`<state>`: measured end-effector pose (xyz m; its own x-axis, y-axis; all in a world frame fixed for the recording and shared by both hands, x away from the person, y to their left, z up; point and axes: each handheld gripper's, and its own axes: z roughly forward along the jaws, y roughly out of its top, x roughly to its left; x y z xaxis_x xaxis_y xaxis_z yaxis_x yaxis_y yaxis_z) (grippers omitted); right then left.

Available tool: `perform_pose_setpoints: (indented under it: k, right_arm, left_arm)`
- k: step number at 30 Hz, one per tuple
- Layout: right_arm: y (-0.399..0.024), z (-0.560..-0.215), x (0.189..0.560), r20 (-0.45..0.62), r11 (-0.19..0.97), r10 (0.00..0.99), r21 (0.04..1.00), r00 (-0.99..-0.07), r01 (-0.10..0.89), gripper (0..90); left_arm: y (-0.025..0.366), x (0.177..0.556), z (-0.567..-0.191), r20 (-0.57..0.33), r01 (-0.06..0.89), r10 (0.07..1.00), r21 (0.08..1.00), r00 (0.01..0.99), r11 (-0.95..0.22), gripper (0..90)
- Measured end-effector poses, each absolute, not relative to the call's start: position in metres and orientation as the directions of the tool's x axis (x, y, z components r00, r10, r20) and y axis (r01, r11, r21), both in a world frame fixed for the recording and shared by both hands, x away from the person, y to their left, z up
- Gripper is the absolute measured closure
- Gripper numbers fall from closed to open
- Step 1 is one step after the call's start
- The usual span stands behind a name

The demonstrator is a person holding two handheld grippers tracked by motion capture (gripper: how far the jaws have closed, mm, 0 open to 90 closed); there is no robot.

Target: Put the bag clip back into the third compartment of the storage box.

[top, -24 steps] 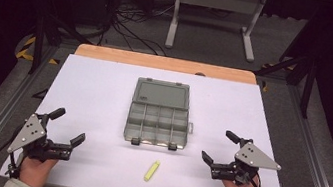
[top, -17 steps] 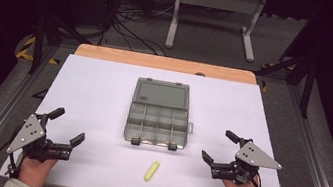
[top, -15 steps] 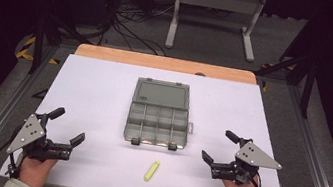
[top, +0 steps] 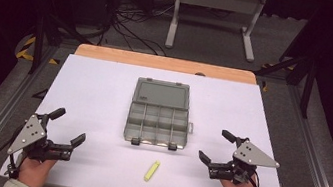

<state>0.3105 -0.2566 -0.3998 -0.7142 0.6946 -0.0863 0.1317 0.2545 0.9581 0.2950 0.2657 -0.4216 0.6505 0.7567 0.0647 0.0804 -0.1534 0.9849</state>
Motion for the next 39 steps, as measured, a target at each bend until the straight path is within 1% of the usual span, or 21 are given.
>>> perform_pose_setpoints:
  k: [2,3,9,26,33,36,39]
  right_arm:
    - [-0.250,-0.395,0.313,-0.074,0.263,0.682,0.953,-0.727,0.150,2.8]
    - [-0.246,-0.392,0.314,-0.087,0.277,0.676,0.950,-0.732,0.143,2.8]
    - [-0.231,-0.385,0.319,-0.097,0.297,0.645,0.946,-0.758,0.132,2.8]
    - [-0.186,-0.369,0.334,-0.081,0.297,0.555,0.949,-0.828,0.106,2.3]
    - [-0.169,-0.367,0.339,-0.081,0.333,0.514,0.936,-0.854,0.112,2.2]
    - [-0.163,-0.364,0.340,-0.071,0.332,0.500,0.936,-0.863,0.115,0.8]
    - [-0.157,-0.363,0.340,-0.082,0.355,0.482,0.928,-0.873,0.109,0.2]
  left_arm:
    - [0.264,0.294,-0.421,0.086,0.070,0.754,0.983,0.651,-0.172,0.4]
    - [0.264,0.294,-0.420,0.090,0.066,0.752,0.982,0.653,-0.175,0.4]
    - [0.264,0.294,-0.421,0.085,0.076,0.753,0.982,0.652,-0.176,0.4]
    - [0.266,0.294,-0.420,0.078,0.073,0.750,0.983,0.657,-0.166,0.4]
    - [0.264,0.294,-0.420,0.082,0.068,0.747,0.983,0.660,-0.169,0.5]
    - [0.264,0.294,-0.419,0.082,0.073,0.747,0.982,0.660,-0.173,0.5]
    - [0.264,0.294,-0.419,0.081,0.073,0.750,0.983,0.656,-0.170,0.5]
